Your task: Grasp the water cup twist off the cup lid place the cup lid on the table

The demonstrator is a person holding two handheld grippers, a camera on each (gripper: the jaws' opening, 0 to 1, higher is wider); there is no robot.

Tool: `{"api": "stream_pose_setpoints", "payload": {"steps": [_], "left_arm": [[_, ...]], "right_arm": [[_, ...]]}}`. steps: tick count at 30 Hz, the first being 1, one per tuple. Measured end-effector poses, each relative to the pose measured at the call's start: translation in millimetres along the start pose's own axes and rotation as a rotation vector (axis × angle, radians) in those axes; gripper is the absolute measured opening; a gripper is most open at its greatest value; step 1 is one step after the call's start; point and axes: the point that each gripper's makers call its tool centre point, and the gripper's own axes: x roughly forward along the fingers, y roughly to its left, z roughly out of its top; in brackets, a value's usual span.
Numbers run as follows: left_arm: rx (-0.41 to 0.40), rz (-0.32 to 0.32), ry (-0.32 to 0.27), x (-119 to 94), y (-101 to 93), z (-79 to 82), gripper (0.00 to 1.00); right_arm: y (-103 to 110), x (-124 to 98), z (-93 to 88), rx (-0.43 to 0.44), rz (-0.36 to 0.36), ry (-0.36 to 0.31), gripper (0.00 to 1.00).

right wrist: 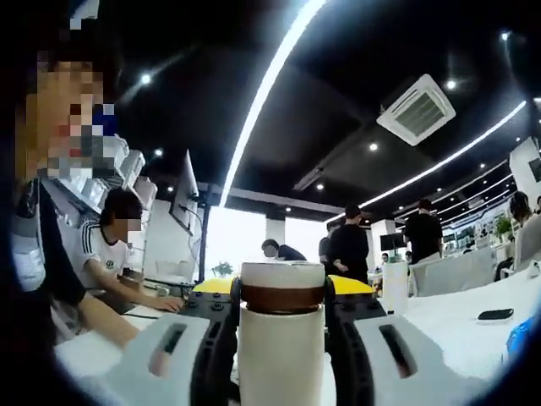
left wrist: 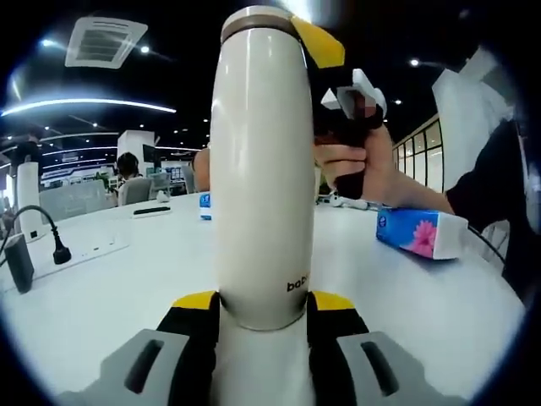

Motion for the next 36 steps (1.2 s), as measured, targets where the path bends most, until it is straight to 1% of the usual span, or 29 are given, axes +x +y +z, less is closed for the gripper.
{"api": "stream_pose_setpoints", "payload": {"steps": [7,12,14,17,24,27,29,30,31,32,34,36], "left_arm": [[-0.001,0.001,0.001,-0.3,0.0,-0.3,0.42],[-0.004,0.001,0.003,-0.1,1.6,-0.8,0.42],[-0.006,0.0,0.005,0.3,2.9,-1.1,0.42],[-0.008,0.0,0.005,0.8,5.0,-1.0,0.42],[-0.009,0.0,0.006,1.3,6.4,-0.7,0.42],[-0.009,-0.001,0.006,1.8,6.9,-0.5,0.42],[-0.006,-0.002,0.006,2.0,7.0,-0.3,0.42],[-0.007,0.0,0.006,2.1,7.5,-0.1,0.42],[-0.005,0.0,0.005,2.5,7.8,0.3,0.42],[-0.005,0.0,0.006,2.5,8.0,0.3,0.42],[-0.005,0.001,0.006,2.8,8.3,0.4,0.42],[-0.005,0.001,0.006,3.0,8.5,0.4,0.42]], "right_arm": [[3.4,2.8,-1.6,0.038,0.034,-0.005,0.43],[12.2,5.7,-4.6,0.065,0.087,-0.007,0.43],[10.7,5.2,-5.0,0.084,0.103,-0.009,0.43],[5.1,5.8,-6.4,0.149,0.119,-0.012,0.43],[1.2,3.7,-5.8,0.18,0.122,-0.016,0.44],[2.9,3.9,-7.3,0.176,0.123,-0.011,0.45],[5.2,4.6,-9.6,0.158,0.127,-0.001,0.48],[5.7,5.3,-11.3,0.145,0.125,0.007,0.52],[5.9,5.8,-12.5,0.138,0.121,0.015,0.58],[6.0,5.8,-12.7,0.133,0.12,0.018,0.61],[7.2,4.4,-11.7,0.095,0.108,0.024,0.59],[9.7,4.2,-11.4,0.077,0.108,0.029,0.6]]}}
